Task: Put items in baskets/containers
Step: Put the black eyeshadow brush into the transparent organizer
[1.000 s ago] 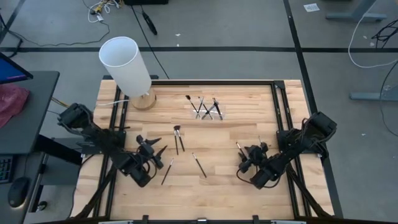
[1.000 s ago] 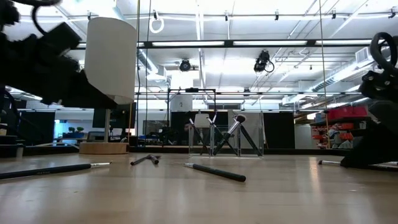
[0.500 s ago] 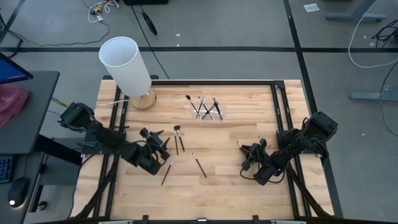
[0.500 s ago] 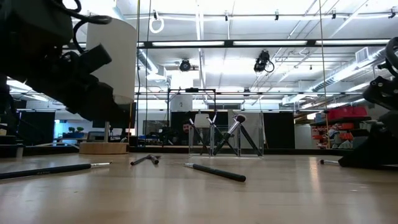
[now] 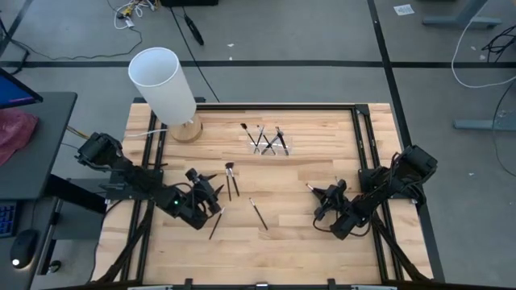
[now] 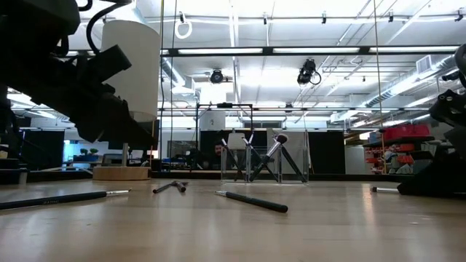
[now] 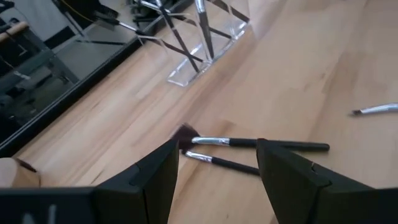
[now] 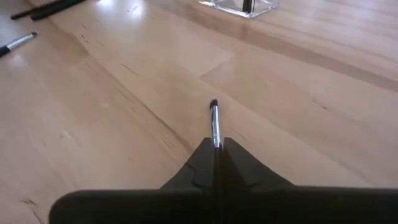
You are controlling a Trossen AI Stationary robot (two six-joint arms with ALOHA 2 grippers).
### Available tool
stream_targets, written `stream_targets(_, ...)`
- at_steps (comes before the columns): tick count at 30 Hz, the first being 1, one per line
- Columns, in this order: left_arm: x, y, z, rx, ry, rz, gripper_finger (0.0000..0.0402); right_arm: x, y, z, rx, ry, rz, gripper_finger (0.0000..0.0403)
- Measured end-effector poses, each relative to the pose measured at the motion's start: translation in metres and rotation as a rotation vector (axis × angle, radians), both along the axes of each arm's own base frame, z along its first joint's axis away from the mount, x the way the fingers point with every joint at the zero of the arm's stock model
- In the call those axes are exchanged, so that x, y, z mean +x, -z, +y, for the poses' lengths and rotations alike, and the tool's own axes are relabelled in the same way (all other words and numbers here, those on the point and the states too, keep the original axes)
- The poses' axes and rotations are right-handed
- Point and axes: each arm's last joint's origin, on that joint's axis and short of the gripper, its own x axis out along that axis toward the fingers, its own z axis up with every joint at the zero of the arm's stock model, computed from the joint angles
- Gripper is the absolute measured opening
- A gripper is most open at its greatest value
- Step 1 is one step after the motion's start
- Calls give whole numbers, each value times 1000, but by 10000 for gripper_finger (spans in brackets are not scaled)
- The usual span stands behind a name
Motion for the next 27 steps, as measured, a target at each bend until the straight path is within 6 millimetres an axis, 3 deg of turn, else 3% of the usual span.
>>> stream_targets(10,16,-5,4,-39,111,46,220,31,-15,16,69,-117,-154,9)
stream_targets(22,39,-23,9,-7,271,-37,220,81,-67,4,-102,-352,-392,10)
stream_targets(27,51,-35,10,-28,478,-105,220,111,-93,2,-196,-496,-480,10)
